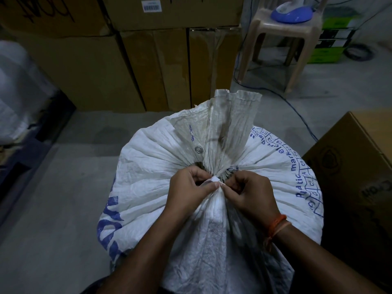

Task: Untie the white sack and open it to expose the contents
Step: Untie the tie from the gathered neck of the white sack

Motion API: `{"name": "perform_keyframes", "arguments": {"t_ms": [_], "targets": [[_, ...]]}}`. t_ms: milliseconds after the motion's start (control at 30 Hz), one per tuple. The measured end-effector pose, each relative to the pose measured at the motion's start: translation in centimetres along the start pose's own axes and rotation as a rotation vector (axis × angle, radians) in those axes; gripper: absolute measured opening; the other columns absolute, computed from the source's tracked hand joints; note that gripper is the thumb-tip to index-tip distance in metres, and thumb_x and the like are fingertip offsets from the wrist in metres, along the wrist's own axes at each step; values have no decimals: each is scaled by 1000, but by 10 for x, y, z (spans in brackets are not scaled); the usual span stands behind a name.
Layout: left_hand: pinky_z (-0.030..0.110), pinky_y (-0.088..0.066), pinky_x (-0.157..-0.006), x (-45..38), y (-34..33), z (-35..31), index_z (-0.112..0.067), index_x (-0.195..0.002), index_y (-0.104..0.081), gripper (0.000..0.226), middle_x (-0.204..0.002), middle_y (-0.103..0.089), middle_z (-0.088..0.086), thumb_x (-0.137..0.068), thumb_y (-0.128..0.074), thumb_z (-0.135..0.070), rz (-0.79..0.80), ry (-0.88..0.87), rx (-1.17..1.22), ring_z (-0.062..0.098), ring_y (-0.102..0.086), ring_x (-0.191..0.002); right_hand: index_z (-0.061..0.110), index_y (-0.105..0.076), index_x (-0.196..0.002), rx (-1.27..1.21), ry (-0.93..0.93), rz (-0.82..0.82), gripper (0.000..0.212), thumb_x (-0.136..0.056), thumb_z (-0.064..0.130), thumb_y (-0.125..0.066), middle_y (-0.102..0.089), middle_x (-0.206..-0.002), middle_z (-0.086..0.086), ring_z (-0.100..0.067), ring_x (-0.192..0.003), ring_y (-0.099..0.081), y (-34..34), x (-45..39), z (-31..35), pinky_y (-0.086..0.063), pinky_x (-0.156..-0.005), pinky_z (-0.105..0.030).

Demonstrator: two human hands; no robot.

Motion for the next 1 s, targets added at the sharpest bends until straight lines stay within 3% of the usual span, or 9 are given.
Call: {"name": "perform_keyframes", "arguments": {"t_ms": [267,500,633,1000], "targets": [[47,-66,-81,0,0,1,-24,-75,-74,20,-78,-82,0,-68,-93,-27,-11,-18,-25,17,-80,-80,21,-63,-59,-22,16,-4,27,-75,23,-85,-54,-52,10,-2,-51,-52,-4,0,-2,-34,-51,-12],[42,-65,-80,2,-2,-1,-23,-77,-75,21,-79,-81,0,-70,-95,-24,4,-19,-41,15,-79,-81,18,-67,-63,-29,7,7,21,-74,19,-84,-60,-55,7,-8,-56,-57,-6,0,-3,-34,-52,-9],[44,-65,-82,2,-1,0,-21,-79,-75,25,-81,-81,1,-64,-93,-32,-1,-9,-20,17,-80,-82,19,-67,-63,-29,4,14,21,-75,20,-84,-59,-56,10,-3,-55,-56,-7,0,-2,-35,-53,-8],[54,-64,-87,-1,1,2,-17,-82,-77,28,-82,-83,4,-63,-91,-32,7,38,16,23,-81,-84,18,-62,-64,33,26,47,22,-76,22,-79,-58,-56,5,-10,-57,-57,4,2,3,-36,-53,-14]]}}
Point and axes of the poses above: each hand's wrist, its own x-axis away from the middle knuckle, its own y-axis out of the back of the hand, z = x × y, the point moved 1 cm from there along -x, towards the middle knuckle
